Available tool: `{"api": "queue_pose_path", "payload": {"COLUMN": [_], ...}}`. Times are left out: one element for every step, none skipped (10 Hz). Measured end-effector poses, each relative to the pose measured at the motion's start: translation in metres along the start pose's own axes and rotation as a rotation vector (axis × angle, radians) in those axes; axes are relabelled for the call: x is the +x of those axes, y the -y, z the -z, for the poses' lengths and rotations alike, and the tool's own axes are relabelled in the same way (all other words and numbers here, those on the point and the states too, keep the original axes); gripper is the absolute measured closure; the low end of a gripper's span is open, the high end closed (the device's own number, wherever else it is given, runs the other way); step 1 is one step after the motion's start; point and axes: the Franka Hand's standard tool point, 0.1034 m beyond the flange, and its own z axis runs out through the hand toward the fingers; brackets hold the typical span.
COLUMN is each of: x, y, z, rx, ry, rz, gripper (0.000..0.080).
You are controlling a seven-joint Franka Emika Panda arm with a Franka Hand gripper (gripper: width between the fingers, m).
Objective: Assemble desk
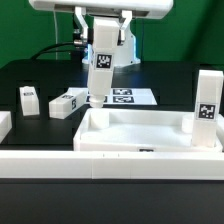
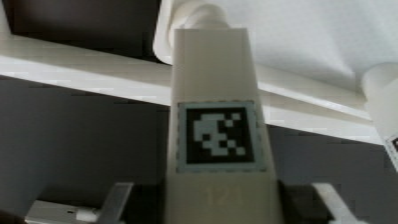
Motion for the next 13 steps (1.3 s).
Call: {"api": "queue_pose_path", "payload": {"x": [0.000,0.003,0.009,0.015,0.018,0.021,0.022,0.021,0.020,0.020,0.020,0.016,0.014], "y": [-0.002,-0.011,-0.016,-0.017,-0.017,-0.014,-0.009,-0.010,-0.010,-0.010,-0.011,-0.012,-0.012], "z": [-0.001,-0.006,-0.015,-0.023,-0.032,-0.040,-0.040,-0.040,-0.040,-0.041,-0.041,-0.044,-0.047], "rx": [0.002,0.007,0.013,0.015,0.017,0.022,0.025,0.025,0.025,0.025,0.025,0.024,0.025], "ry": [0.005,0.013,0.015,0.013,0.015,0.017,0.016,0.017,0.018,0.019,0.020,0.026,0.031], "rz": [0.005,-0.001,-0.010,-0.011,-0.012,-0.018,-0.031,-0.031,-0.032,-0.032,-0.033,-0.034,-0.036], "gripper": [0.0509,0.0509,0.0509,0.0509,0.0509,0.0509,0.0509,0.0509,0.0509,0.0509,0.0509,0.0509,0.0509]}}
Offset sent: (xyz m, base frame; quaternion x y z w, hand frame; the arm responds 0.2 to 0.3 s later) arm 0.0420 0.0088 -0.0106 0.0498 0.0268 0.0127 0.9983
